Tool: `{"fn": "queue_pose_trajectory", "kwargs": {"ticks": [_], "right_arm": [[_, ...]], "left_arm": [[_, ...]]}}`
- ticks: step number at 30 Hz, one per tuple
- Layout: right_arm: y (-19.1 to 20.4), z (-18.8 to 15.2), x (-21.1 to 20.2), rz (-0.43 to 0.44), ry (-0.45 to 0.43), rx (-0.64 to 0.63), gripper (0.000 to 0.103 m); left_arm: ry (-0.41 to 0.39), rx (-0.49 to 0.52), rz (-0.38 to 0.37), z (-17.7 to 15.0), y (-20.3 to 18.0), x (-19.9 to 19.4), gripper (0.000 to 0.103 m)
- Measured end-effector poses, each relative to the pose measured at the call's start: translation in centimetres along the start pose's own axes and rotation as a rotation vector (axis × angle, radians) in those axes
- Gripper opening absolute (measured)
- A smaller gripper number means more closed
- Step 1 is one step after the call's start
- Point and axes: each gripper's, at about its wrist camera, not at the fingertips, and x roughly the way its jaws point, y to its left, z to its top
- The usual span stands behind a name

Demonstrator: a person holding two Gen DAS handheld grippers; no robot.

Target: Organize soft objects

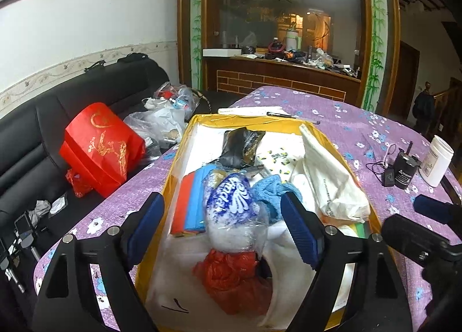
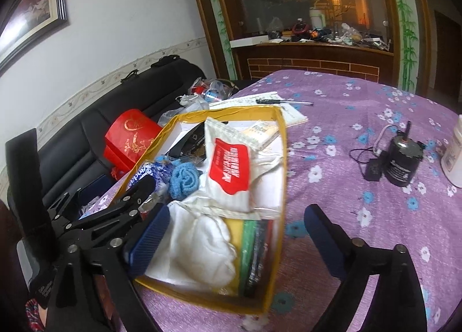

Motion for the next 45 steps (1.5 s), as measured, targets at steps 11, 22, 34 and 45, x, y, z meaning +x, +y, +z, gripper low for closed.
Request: {"fn": "queue_pose_trajectory", "kwargs": {"ticks": [11,22,34,45], "right_arm": [[-1.8,-3.6,-5.9,-0.126,-0.108,-0.059,0.102],[-0.6,-5.4,-8.1,-0.171,-0.208,-0.177,0.103],[-0.6,-5.4,-8.0,-0.193,-0.210,-0.176,0.103],[-0.6,-5.5,-8.2,-0.189,-0.217,-0.174,0.103]], "left_arm": [[-0.036,0.004,-0.073,-1.1,-0.5,-3.0,0.087],[-0.144,-0.062,-0.012,-1.6,-0.1,-6.8,0.103],[-0.162,-0.026,0.035,-1.4,-1.5,-6.5,0.103],[-0.171,0.007,0.058,-1.8,-1.9,-7.0,0.103]]}}
